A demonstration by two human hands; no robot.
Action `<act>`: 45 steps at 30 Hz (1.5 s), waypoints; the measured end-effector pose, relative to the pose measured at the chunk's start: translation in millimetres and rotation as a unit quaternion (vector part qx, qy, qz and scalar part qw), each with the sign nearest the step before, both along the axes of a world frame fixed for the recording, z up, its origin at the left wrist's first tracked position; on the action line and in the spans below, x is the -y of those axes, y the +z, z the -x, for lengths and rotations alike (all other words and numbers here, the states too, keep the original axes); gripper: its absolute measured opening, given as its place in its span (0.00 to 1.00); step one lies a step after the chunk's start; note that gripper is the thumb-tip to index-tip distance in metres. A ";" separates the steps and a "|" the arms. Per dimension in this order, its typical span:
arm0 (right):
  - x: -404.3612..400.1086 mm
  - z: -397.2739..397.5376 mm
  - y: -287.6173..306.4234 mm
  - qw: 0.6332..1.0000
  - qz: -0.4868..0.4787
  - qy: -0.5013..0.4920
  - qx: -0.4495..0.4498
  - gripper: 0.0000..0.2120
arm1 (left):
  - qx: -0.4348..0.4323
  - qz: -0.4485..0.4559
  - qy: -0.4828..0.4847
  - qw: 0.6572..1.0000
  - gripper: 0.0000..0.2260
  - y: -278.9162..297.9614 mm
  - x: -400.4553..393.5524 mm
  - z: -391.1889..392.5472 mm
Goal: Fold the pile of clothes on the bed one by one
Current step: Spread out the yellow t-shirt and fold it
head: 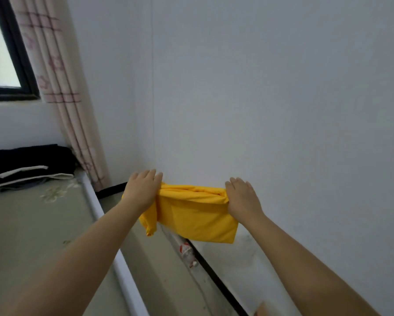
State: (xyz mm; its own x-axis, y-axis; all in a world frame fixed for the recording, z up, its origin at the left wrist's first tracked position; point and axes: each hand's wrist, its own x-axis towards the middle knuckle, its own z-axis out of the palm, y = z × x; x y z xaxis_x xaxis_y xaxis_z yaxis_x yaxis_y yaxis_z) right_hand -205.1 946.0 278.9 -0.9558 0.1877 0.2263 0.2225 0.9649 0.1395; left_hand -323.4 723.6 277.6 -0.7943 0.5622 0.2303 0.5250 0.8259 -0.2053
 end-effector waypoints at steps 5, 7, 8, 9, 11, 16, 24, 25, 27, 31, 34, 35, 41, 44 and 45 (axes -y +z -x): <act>-26.7 119.7 -36.4 0.997 0.005 0.077 0.030 0.22 | 0.020 -0.003 0.090 0.996 0.23 -36.3 -8.7 78.5; -31.7 172.9 -56.6 0.993 0.014 0.114 0.040 0.22 | 0.040 -0.005 0.134 0.990 0.24 -58.2 -6.7 108.9; -31.2 198.2 -65.6 0.990 0.018 0.133 0.045 0.22 | 0.048 -0.004 0.155 0.987 0.25 -68.5 -4.1 123.0; -29.5 222.4 -73.3 0.987 0.023 0.152 0.051 0.22 | 0.056 -0.007 0.177 0.983 0.24 -78.6 -1.2 136.0; -23.5 276.7 -93.4 0.976 0.036 0.203 0.068 0.23 | 0.084 -0.002 0.233 0.969 0.24 -95.6 4.8 163.2; 4.7 362.0 -129.8 0.949 0.048 0.288 0.117 0.24 | 0.144 -0.001 0.330 0.933 0.23 -124.6 27.9 204.3; 111.5 506.9 -167.7 0.887 0.054 0.433 0.154 0.25 | 0.187 0.006 0.454 0.871 0.22 -151.2 112.3 277.3; 126.7 529.3 -169.4 0.882 0.053 0.442 0.154 0.25 | 0.182 0.007 0.463 0.868 0.23 -151.3 125.6 293.7; 157.4 576.2 -167.0 0.874 0.049 0.456 0.160 0.25 | 0.172 0.006 0.471 0.865 0.23 -146.2 153.5 334.2; 209.1 677.0 -147.4 0.873 0.054 0.465 0.140 0.25 | 0.148 0.009 0.469 0.870 0.24 -124.2 202.4 429.0; 235.9 750.5 -134.1 0.871 0.059 0.474 0.115 0.25 | 0.139 0.015 0.468 0.872 0.24 -106.1 230.8 502.4; 242.4 774.9 -132.2 0.870 0.059 0.476 0.109 0.25 | 0.135 0.016 0.470 0.872 0.25 -103.0 238.6 526.6; 292.3 926.0 -137.4 0.855 0.063 0.505 0.101 0.24 | 0.119 0.027 0.490 0.863 0.26 -102.5 280.9 666.0; 327.8 993.0 -141.2 0.832 0.060 0.538 0.121 0.24 | 0.139 0.020 0.531 0.836 0.25 -105.9 306.5 719.1; 342.1 1013.5 -141.0 0.824 0.059 0.550 0.124 0.24 | 0.142 0.022 0.540 0.829 0.25 -106.1 317.8 735.2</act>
